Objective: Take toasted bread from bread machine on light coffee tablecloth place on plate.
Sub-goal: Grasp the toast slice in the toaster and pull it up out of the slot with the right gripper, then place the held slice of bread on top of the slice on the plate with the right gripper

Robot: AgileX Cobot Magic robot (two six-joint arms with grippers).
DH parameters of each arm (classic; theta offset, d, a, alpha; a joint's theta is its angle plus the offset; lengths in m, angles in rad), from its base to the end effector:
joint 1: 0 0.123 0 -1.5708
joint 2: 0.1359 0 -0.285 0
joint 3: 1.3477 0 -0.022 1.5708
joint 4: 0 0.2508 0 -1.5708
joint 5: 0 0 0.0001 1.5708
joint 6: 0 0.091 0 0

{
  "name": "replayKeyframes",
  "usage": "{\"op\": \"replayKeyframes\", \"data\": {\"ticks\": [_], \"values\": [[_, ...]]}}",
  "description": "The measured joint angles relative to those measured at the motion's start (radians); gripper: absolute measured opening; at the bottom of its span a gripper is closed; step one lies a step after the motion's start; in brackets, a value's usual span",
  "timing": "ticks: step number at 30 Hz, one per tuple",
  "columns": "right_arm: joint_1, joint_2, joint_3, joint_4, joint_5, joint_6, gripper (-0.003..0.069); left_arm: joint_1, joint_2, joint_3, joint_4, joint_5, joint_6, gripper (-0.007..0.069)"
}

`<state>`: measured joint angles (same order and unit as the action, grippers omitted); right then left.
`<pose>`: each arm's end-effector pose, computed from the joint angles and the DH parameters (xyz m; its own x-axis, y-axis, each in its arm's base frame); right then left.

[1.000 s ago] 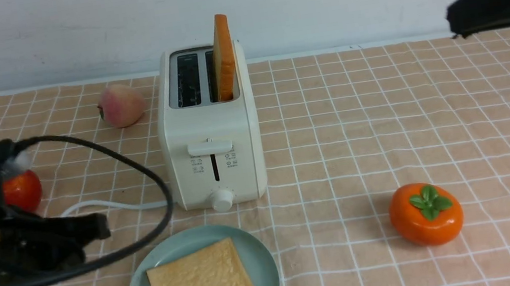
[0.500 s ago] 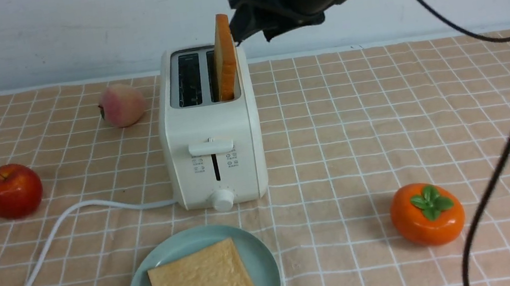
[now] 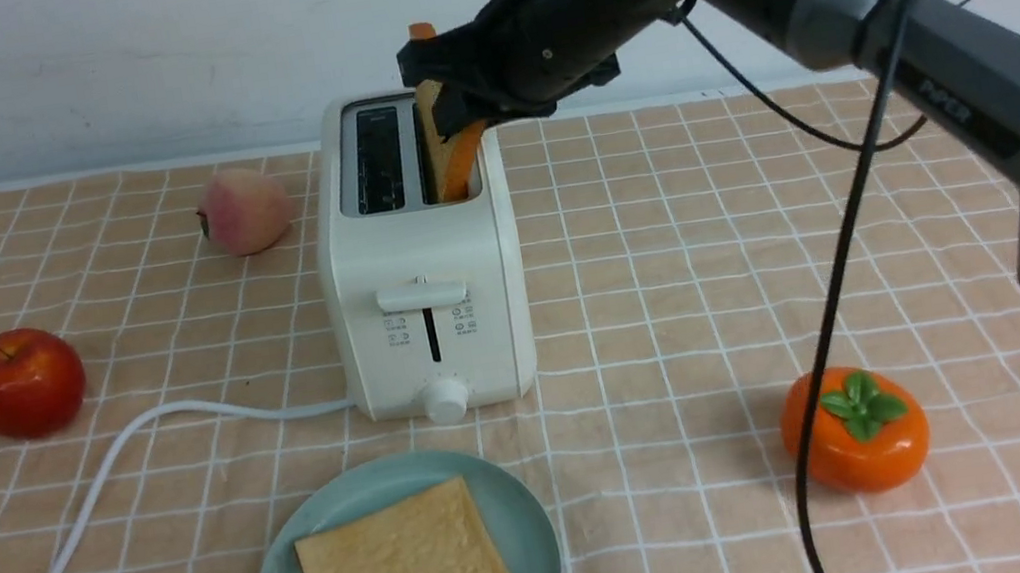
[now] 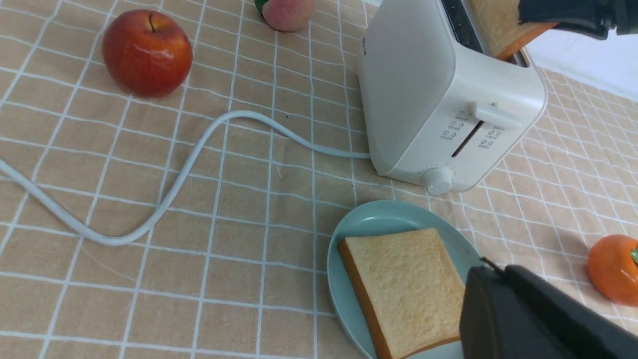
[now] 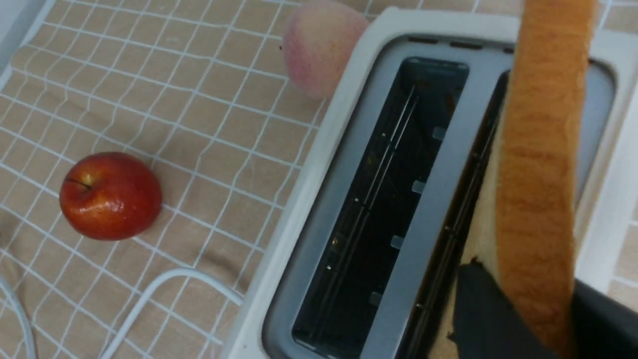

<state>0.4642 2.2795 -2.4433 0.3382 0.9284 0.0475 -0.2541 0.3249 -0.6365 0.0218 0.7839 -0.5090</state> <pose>0.4545 0.2546 0.3427 -0.6798 -0.0682 -0.7302 -0.4643 0.8108 0.3565 0.0503 -0.0116 0.3331 -0.4326 -0.3771 -0.8189 0.0370 0.9002 -0.4340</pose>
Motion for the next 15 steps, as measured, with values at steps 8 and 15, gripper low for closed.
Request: {"op": "replayKeyframes", "data": {"ticks": [8, 15], "values": [[0.000, -0.287, -0.039, -0.144, 0.171, -0.002, 0.0108, 0.000, 0.000, 0.000, 0.001, -0.041, 0.000, -0.0014], [0.000, -0.569, -0.016, -0.175, 0.339, -0.048, 0.0108, 0.000, 0.000, 0.000, 0.012, -0.041, 0.000, -0.0014]]}}
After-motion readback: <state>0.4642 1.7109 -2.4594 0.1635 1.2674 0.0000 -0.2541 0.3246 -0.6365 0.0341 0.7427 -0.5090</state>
